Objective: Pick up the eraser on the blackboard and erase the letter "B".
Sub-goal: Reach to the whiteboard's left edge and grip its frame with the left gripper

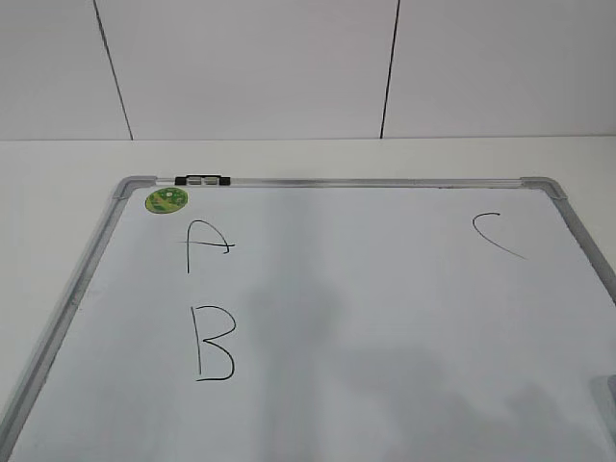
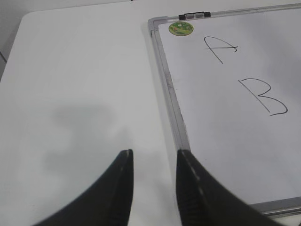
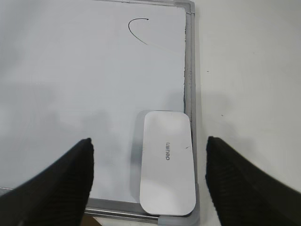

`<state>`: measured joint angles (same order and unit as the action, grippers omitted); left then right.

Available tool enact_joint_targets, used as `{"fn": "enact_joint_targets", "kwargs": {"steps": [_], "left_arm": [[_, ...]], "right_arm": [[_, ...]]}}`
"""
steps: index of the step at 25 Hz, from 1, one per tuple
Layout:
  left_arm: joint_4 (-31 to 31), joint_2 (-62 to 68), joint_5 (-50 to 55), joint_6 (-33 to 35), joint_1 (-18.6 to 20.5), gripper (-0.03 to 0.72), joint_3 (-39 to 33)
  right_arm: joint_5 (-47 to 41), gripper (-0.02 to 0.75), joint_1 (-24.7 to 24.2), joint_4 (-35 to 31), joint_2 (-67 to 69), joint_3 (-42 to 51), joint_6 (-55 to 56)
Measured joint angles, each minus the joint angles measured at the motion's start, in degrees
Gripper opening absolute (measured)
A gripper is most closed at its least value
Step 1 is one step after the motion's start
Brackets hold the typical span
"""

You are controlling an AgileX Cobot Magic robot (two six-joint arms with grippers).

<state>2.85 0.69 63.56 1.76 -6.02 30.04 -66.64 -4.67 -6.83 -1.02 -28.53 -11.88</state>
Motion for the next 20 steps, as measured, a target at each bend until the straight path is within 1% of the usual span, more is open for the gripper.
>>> {"fn": "enact_joint_targets", "kwargs": {"steps": [7, 8, 20], "left_arm": [[0.00, 0.00, 0.00, 0.00, 0.00, 0.237, 0.00], [0.00, 0.00, 0.00, 0.05, 0.00, 0.252, 0.00], [0.00, 0.00, 0.00, 0.05, 0.00, 0.237, 0.00]], "right_arm": [[0.00, 0.571, 0.00, 0.00, 0.00, 0.00, 0.00], [0.00, 0.571, 0.00, 0.00, 0.00, 0.00, 0.00], [-0.73, 0.572, 0.00, -0.23, 1.22, -1.09, 1.00]]}}
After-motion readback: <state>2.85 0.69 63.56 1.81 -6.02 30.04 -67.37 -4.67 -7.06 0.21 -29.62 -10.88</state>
